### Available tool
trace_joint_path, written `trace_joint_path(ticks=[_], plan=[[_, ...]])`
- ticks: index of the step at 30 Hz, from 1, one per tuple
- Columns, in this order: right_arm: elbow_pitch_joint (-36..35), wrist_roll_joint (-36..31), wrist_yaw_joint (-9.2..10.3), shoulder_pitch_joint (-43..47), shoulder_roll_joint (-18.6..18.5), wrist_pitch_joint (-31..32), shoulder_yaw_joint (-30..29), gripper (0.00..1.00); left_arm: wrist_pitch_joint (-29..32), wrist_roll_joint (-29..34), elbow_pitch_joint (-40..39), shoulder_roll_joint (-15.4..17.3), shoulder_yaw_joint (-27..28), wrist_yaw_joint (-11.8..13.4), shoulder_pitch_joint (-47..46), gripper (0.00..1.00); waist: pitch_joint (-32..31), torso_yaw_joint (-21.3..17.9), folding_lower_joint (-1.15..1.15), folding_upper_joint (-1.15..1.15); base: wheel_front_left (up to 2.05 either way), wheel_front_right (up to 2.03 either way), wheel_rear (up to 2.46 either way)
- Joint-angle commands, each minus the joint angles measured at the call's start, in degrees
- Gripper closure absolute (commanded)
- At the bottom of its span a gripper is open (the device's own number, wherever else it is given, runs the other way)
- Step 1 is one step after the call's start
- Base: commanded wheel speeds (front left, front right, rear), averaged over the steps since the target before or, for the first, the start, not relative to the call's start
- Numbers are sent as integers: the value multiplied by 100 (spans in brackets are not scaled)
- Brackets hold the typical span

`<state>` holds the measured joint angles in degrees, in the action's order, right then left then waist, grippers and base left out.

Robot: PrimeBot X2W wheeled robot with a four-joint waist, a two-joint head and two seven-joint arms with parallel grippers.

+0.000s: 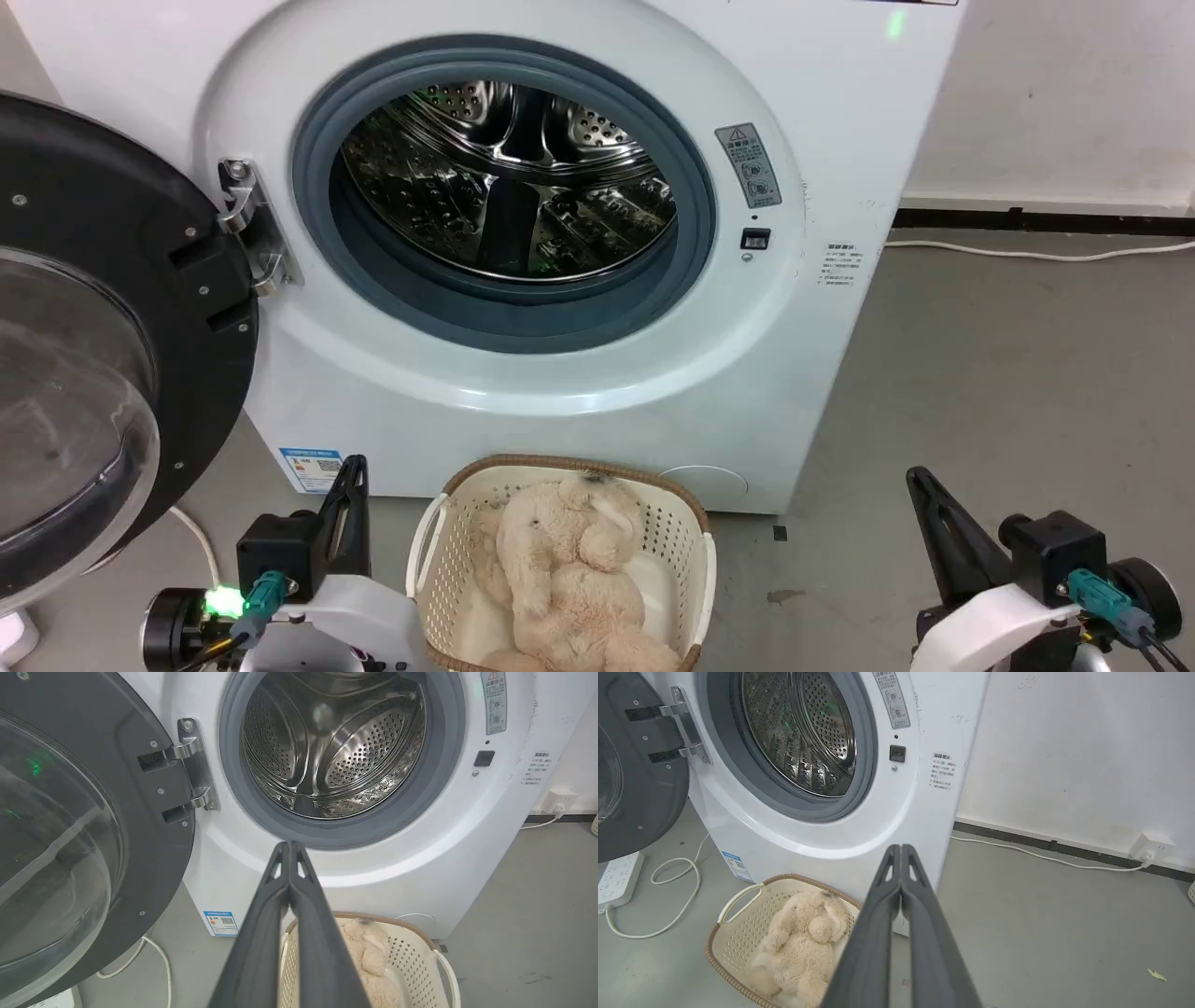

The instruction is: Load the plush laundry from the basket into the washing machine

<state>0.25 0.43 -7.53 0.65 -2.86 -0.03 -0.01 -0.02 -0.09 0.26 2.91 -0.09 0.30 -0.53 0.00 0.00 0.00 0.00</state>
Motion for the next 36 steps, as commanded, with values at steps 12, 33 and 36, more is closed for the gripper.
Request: trace_joint_path(ticks=[12,33,36], plan=[[-25,-43,4,-65,-1,3,1,100,2,9,-26,-3,9,-30,53,100,0,0,0,0,0,0,0],[-25,-43,4,-65,-1,3,1,100,2,9,-26,-3,9,-30,53,100,0,0,0,0,0,0,0],[-25,-43,4,-65,-1,3,1,100,2,9,-26,-3,9,-30,53,100,0,0,0,0,0,0,0]])
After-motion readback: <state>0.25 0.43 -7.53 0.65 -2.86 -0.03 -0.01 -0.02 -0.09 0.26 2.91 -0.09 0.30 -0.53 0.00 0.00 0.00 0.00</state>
